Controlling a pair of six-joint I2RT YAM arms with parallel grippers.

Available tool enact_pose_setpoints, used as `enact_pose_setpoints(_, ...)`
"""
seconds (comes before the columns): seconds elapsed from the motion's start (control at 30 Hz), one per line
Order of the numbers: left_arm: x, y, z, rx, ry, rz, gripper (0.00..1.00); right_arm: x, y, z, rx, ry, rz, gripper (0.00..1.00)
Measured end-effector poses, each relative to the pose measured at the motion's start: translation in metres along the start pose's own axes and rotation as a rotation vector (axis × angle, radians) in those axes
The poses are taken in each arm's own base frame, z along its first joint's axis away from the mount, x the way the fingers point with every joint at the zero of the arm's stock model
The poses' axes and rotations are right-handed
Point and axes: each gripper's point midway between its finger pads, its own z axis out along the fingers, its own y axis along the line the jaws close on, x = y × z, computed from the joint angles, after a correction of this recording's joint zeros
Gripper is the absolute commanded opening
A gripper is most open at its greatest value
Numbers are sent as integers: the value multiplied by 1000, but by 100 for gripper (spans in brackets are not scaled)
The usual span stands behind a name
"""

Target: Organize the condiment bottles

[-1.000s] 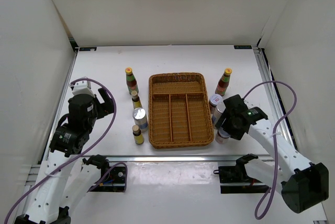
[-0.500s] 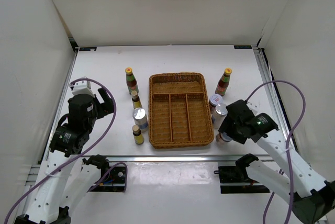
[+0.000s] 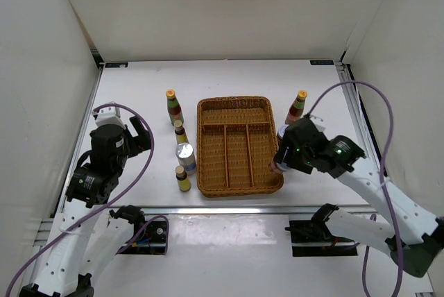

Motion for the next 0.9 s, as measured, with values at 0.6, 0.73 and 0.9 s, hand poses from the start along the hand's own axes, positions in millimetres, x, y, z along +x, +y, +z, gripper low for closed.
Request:
enact_pose_setpoints(0.6, 4, 0, 6, -14, 25, 10, 100, 45, 9, 70, 162, 20, -108, 2)
enact_pose_setpoints(0.73, 6, -1, 9, -16, 40, 16, 100, 45, 10, 73, 161, 15, -102, 16)
enact_pose_setpoints(0.9, 13, -4, 17, -21, 81, 29, 100, 48, 11, 81, 173, 17, -103, 51)
